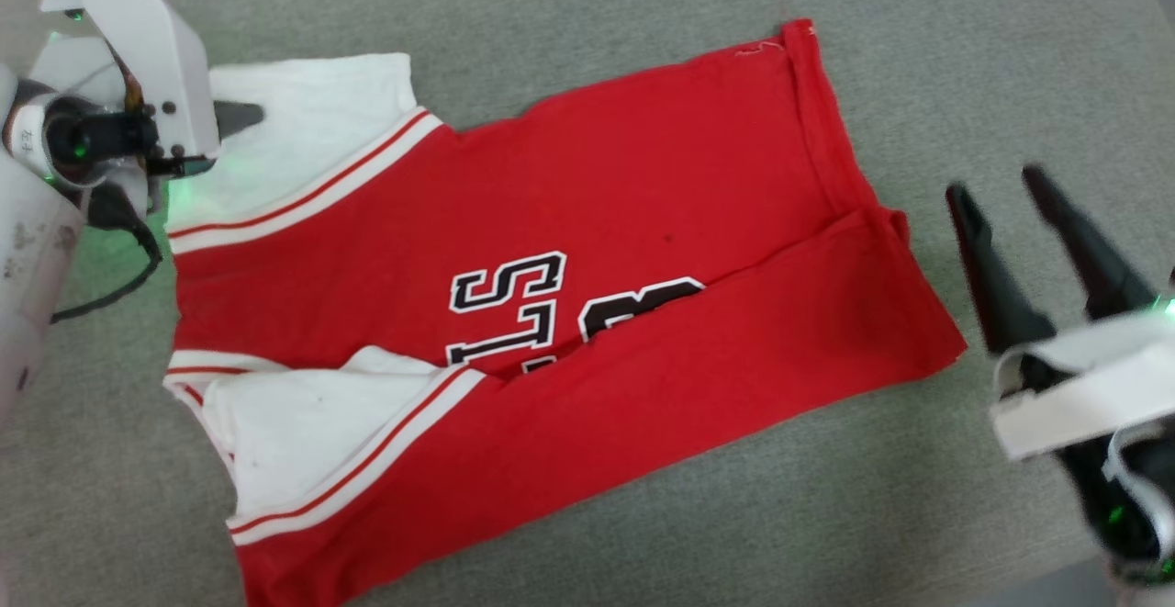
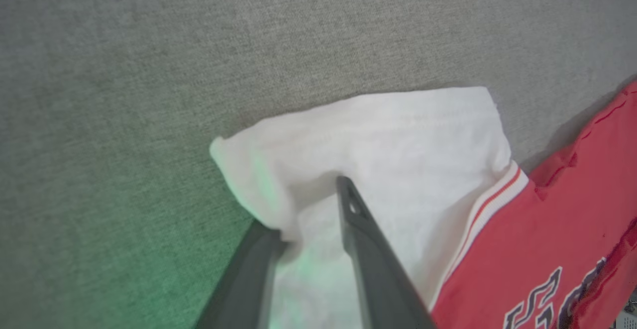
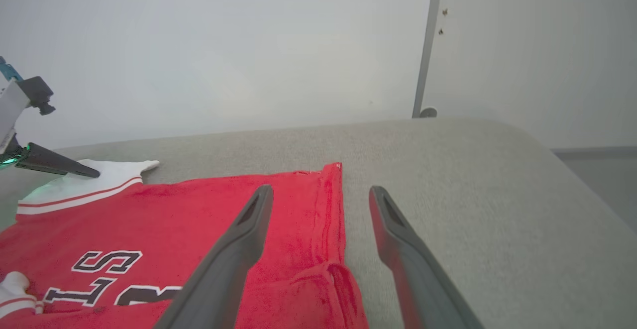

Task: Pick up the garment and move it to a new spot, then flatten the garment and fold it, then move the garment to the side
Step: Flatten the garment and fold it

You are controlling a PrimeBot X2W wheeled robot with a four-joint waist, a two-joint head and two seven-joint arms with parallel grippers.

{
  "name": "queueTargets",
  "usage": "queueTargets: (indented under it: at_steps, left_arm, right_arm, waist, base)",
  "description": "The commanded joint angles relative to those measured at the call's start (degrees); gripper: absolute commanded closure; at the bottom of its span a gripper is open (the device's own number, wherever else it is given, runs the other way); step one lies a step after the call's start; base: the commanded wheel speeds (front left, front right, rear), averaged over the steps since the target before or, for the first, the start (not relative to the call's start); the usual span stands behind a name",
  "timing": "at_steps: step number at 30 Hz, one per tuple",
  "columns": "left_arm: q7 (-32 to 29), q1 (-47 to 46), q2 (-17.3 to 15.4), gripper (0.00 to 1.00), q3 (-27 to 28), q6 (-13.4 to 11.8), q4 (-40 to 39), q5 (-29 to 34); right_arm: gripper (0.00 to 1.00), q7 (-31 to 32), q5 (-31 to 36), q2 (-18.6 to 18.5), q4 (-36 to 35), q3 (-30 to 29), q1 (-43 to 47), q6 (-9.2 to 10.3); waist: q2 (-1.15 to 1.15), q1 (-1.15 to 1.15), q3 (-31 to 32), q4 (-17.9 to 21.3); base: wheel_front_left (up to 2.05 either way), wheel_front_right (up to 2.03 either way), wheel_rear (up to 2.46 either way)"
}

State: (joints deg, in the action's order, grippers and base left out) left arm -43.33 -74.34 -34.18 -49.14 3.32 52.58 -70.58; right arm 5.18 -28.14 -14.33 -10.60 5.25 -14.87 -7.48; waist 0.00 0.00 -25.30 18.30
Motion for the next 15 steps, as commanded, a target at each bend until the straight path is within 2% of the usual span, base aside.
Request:
queueTargets:
  at_steps: [1,6,12,15]
  left_arm:
    - [0.22,-0.32,0.28,1.0,-0.24,0.64,0.48,0.33]
    - [1.05,-1.53,2.42,1.0,-0.31,1.9,1.01,0.11]
    - [1.14,-3.75,5.2,1.0,-1.17,3.29,0.43,0.69]
    - [1.49,-4.41,6.35,1.0,-1.79,3.69,-0.47,0.95]
  right_arm:
    - [0.0,0.39,0.16,-1.28,0.15,0.27,-2.85,-0.01]
    - [0.0,5.73,-0.75,-4.54,5.54,1.2,-12.17,-0.01]
    - [0.0,23.08,-6.74,-9.1,19.58,4.8,-25.61,-0.01]
    - [0.0,30.62,-9.91,-9.75,26.41,6.28,-31.77,-0.01]
  waist:
    - [0.0,0.0,-0.39,-0.62]
    - [0.0,0.0,-1.13,-2.68]
    - [0.0,0.0,-2.85,-6.14]
    - [0.0,0.0,-3.91,-7.68]
  base:
    - [0.0,0.0,0.0]
    - [0.0,0.0,0.0]
    - [0.0,0.0,0.0]
    - [0.0,0.0,0.0]
